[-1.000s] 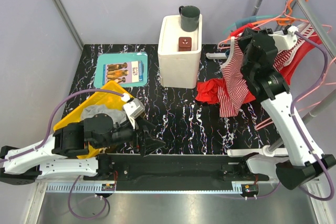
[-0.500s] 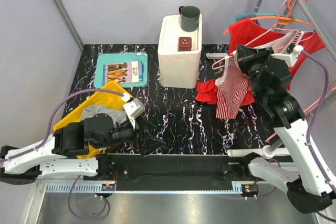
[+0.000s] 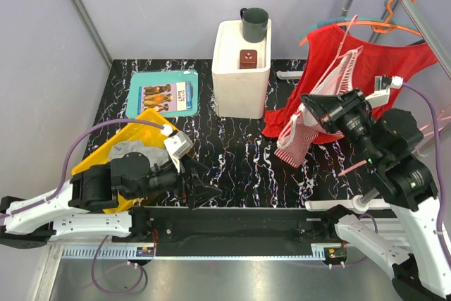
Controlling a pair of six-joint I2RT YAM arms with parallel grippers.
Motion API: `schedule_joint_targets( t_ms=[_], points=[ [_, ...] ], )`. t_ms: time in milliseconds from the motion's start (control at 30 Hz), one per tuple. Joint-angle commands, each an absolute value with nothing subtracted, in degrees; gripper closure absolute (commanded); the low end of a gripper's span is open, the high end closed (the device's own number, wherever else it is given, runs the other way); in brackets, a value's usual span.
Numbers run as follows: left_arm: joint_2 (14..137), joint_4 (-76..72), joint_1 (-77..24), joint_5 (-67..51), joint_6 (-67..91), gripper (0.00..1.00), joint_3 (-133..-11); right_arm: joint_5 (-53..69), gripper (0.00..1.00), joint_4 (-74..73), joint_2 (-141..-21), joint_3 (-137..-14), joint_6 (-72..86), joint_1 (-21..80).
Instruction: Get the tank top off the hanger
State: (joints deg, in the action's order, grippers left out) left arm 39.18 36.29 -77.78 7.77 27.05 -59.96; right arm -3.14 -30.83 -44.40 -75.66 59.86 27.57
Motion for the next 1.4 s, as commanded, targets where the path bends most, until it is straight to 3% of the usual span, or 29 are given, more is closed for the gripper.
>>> schedule_joint_targets(
  t_ms=[0,233,533,767,1367],
  points=[
    [39.29,32.35,-77.96,9.58,27.25,0.14,-60.29,14.30,1.00,-30.41,-41.57,-74.80,60.21,28.04],
    [42.09,32.61,-77.87,11.34,24.88,0.13,-64.86,38.46,1.00,-30.68,-38.68,-64.97,52.05,28.12],
    [52.02,33.13,-74.90,18.11,21.53,0.13,-74.87,53.86,1.00,-21.91,-34.11,-55.47,44.74,27.95],
    [61.51,31.56,-60.48,7.74,23.82,0.14,-79.10,58.27,1.00,-17.41,-31.38,-51.86,46.32,28.04],
    [69.78,22.33,-54.49,-2.72,27.33,0.15,-83.05,61.26,1.00,-15.12,-24.96,-48.78,49.04,28.12]
  ],
)
